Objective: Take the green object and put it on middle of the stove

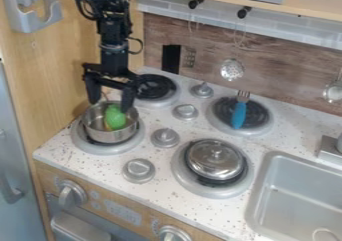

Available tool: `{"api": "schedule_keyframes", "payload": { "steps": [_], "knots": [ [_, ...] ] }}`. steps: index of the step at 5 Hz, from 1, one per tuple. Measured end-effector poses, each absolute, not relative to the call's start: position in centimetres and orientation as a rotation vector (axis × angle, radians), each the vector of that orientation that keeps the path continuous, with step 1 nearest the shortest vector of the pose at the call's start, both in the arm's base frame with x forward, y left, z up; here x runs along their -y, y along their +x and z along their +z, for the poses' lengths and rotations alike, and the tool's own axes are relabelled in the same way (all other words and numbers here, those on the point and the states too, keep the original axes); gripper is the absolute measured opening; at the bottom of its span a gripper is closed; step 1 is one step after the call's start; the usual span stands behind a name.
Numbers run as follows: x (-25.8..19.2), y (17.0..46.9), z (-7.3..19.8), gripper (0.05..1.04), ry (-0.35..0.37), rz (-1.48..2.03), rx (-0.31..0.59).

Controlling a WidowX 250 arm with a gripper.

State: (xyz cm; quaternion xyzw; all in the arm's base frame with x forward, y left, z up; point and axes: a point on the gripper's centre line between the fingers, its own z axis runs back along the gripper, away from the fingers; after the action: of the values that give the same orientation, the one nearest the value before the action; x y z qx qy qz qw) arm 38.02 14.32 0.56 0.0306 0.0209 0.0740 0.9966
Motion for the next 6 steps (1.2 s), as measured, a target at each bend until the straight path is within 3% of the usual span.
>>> {"api": "schedule_keyframes", "payload": {
  "steps": [2,3,5,6],
  "knots": [
    [-14.3,37.8,-1.4,0.941,0.052,0.154,-0.113],
    [-14.2,38.0,-1.4,0.666,0.046,0.143,-0.101],
    [-13.7,38.0,-0.5,0.638,0.077,0.116,-0.048],
    [-12.7,39.4,2.8,0.638,0.091,0.100,0.000]
  ]
}}
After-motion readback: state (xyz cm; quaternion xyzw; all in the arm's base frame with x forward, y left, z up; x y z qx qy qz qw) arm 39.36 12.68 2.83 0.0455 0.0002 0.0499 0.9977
